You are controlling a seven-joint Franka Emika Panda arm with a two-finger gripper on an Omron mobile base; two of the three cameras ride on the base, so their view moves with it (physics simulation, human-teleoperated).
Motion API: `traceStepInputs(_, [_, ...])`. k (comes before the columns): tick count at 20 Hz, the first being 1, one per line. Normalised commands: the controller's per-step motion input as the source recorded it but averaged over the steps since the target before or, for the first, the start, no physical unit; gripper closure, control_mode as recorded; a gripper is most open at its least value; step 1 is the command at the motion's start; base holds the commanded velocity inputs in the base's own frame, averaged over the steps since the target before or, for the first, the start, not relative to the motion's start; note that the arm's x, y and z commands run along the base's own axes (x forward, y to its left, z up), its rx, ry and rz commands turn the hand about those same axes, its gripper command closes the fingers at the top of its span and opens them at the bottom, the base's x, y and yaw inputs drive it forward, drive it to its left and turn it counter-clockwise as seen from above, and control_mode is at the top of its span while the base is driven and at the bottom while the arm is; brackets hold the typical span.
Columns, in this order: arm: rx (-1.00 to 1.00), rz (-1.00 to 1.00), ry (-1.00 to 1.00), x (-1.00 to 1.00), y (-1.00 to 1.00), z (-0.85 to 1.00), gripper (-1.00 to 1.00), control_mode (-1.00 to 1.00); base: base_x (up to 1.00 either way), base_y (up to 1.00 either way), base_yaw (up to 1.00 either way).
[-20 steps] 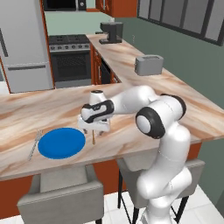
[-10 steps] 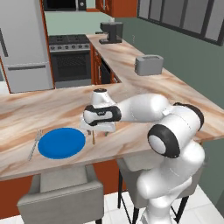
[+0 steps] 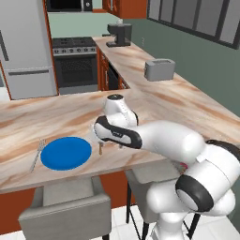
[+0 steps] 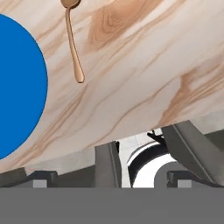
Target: Take the fork and place it on the left side of the plate. Then take the spoon and place it on the right side of the plate. Make sure they're directly next to the plate.
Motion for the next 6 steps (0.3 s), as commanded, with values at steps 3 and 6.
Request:
traceStepInputs(3, [0.00, 0.05, -0.10, -0.64, -0.18, 0.43, -1.00, -1.00, 0.00, 0.00, 0.00])
traceStepInputs(6, [0.00, 0.06, -0.08, -0.61, -0.21, 0.46, -1.00, -1.00, 0.00, 0.00, 0.00])
